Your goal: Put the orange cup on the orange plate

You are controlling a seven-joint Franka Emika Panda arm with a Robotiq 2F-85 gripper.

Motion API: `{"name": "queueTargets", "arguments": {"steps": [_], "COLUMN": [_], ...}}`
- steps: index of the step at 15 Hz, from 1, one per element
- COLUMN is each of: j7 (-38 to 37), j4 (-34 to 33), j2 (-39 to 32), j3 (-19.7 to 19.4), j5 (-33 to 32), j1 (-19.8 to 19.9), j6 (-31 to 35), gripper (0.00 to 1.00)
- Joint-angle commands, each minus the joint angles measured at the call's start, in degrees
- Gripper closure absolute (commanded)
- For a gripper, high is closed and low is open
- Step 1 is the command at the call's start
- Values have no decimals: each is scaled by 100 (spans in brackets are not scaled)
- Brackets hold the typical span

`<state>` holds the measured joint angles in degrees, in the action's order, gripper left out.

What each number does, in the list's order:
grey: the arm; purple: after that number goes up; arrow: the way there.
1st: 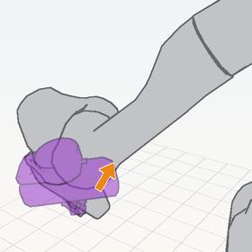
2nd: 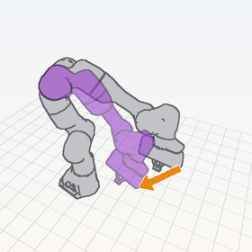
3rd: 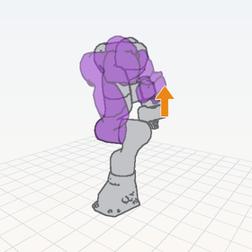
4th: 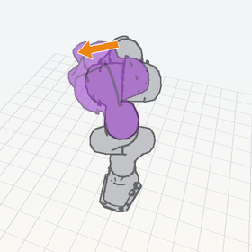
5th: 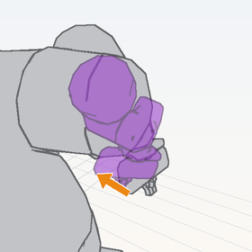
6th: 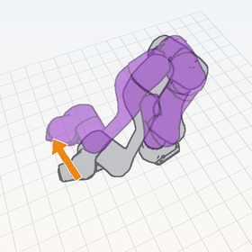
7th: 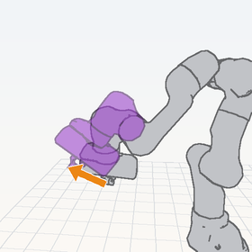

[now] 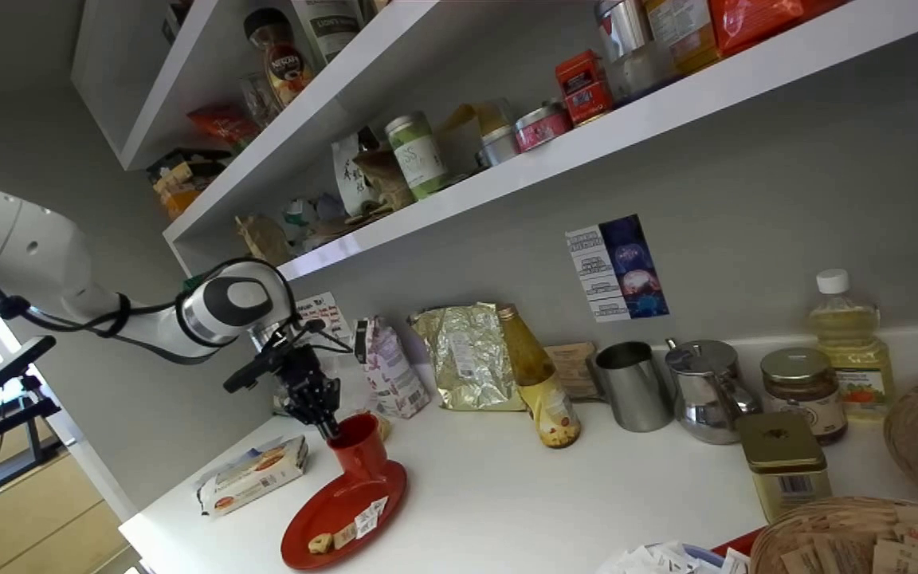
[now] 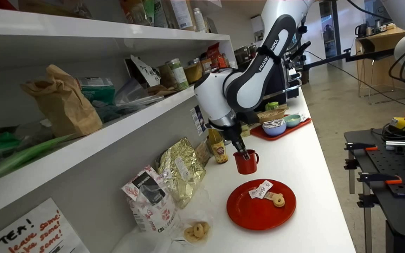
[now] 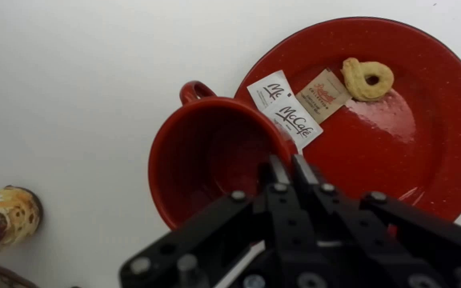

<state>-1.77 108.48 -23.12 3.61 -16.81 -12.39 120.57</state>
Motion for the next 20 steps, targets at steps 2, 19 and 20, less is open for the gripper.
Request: {"name": "queueTargets", "arguments": {"steps": [2, 19, 20], "j7": [-257, -199, -199], "j4": [-205, -1134, -1179], "j2": [-100, -1203, -1276], "j3": [89, 216, 213], "j5": [-416, -724, -731], "j1": [-286, -855, -878], "j6": [-331, -697, -728], "gripper": [98, 98, 98]}}
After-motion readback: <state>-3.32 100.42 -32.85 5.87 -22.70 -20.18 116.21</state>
